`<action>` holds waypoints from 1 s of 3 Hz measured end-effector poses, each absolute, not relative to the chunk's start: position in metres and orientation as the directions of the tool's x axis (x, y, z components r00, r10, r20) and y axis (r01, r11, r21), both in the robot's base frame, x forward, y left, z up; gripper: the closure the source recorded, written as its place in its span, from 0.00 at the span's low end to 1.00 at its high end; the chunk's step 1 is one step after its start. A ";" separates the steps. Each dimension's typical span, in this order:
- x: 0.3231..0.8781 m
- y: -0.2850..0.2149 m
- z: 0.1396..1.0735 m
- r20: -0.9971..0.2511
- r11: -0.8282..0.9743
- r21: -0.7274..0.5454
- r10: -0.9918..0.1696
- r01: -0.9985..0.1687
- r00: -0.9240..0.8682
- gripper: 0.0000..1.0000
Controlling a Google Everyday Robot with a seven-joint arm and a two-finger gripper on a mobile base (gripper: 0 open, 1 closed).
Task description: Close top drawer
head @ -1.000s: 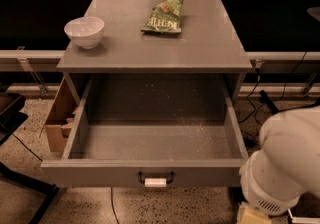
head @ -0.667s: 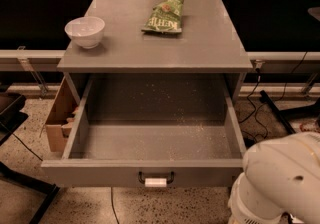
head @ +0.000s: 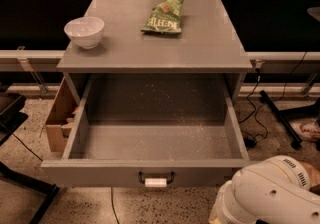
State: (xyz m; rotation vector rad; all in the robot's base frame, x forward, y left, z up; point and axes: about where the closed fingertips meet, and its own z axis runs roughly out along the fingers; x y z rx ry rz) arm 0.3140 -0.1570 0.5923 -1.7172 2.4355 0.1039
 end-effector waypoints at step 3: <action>0.388 -0.140 0.572 -0.246 0.379 -0.226 -0.914 -0.897 -0.324 1.00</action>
Offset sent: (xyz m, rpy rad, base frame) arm 0.1120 0.0294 -0.0315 0.0094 -0.3099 -0.0759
